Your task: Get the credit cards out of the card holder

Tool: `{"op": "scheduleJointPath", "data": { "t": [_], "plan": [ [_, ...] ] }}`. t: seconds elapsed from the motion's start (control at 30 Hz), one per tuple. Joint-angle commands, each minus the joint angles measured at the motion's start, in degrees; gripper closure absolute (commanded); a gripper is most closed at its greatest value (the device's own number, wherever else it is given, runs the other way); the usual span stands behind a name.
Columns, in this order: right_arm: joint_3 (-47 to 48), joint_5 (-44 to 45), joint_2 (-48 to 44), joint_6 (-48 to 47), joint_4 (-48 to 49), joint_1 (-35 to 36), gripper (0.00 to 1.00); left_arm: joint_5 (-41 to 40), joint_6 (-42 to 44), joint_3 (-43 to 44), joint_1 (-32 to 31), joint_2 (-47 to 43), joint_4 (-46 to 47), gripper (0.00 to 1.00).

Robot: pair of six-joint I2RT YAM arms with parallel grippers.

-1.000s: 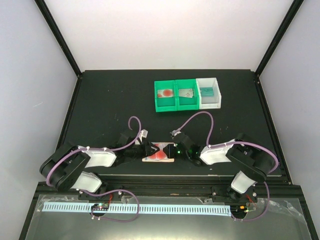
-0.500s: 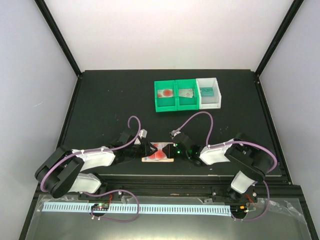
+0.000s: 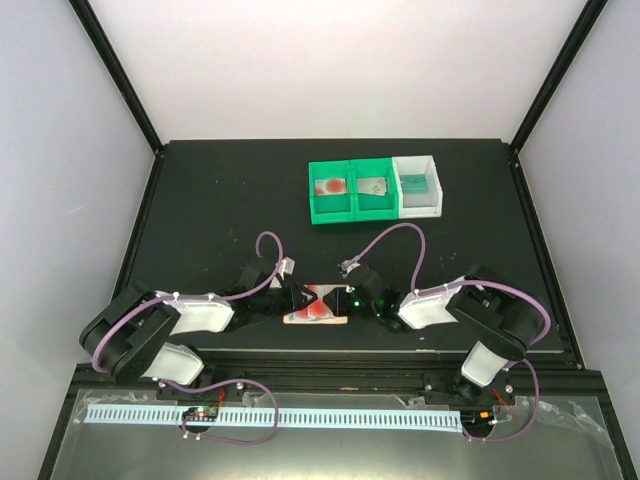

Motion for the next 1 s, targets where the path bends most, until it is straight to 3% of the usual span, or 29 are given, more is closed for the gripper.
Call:
{"op": "scheduleJointPath", "data": {
  "t": [0.0,0.27,0.73,0.97],
  "plan": [
    [-1.4,-2.5,3.3,-0.1,-4.3,0.6,0.83,0.7,-3.0,-1.9,-0.6,2.1,0.4,0.68],
    [-2.1,-1.5,2.7,0.0,-4.1,0.6,0.83,0.1,-3.0,-2.5,-0.6,0.5,0.1,0.98],
    [-3.2,2.8,-0.6,1.0,-8.7,-0.5,0.84,-9.7,-0.8,-3.1,-0.3,-11.1,-10.6,0.98],
    [-2.9,4.0,-7.9,-0.4,-12.4,-0.7,0.81,-11.4,-1.3,-4.5,-0.2,-17.4,-11.3,0.99]
  ]
}}
